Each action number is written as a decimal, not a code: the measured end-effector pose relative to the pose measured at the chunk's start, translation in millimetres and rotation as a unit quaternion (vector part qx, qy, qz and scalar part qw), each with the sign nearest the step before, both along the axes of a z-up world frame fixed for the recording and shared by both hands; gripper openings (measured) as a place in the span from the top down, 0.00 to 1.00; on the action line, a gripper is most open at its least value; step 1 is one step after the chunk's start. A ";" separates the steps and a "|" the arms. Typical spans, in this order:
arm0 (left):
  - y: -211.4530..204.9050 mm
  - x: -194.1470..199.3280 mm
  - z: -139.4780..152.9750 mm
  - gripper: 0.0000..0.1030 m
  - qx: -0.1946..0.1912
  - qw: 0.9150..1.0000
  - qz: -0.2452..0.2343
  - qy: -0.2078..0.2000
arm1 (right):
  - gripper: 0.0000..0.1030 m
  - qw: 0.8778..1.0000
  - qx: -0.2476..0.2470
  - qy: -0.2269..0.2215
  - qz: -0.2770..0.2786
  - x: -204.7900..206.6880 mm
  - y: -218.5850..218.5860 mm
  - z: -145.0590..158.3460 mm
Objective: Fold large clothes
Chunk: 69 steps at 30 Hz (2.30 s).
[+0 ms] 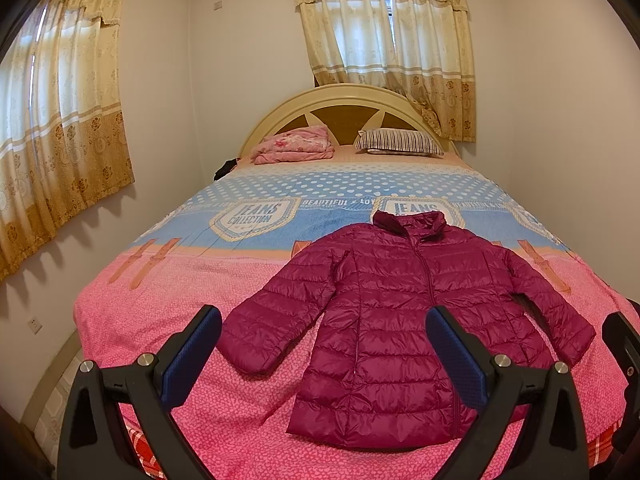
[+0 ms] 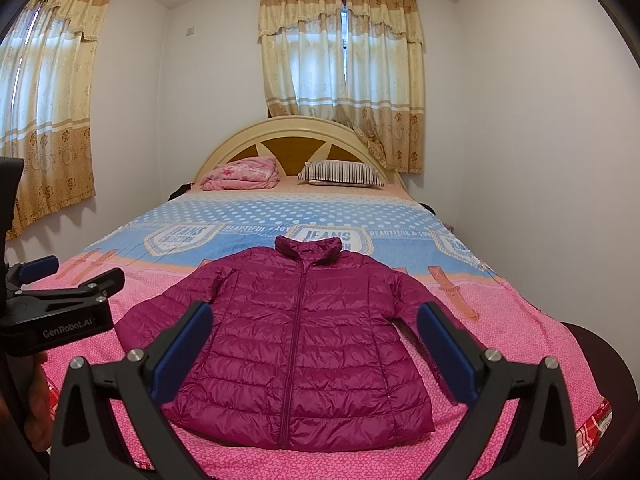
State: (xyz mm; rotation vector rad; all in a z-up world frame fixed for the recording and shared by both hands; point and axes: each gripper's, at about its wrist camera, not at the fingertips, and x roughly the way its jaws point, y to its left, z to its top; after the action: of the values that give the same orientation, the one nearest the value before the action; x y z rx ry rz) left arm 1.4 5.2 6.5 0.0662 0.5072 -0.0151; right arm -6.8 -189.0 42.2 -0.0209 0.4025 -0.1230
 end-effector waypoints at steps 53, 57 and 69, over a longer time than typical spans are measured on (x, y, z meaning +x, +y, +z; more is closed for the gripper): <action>-10.9 95.0 -80.9 0.01 0.021 0.998 -0.004 0.057 | 0.00 0.992 0.030 0.073 -0.094 64.8 -79.4 -74.6; -25.3 130.8 -105.8 0.01 0.032 0.997 -0.010 0.074 | 0.00 0.985 0.050 0.104 -0.131 81.2 -121.7 -97.8; -56.7 233.4 -159.9 0.01 0.093 0.991 0.010 0.094 | 0.21 0.938 0.130 0.168 -0.273 92.1 -265.2 -159.5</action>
State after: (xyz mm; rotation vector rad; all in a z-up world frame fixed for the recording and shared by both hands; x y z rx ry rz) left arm 234.8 -51.5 -153.4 0.2448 0.6960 0.0466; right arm 85.2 -454.2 -117.3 0.3385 0.7585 -0.6202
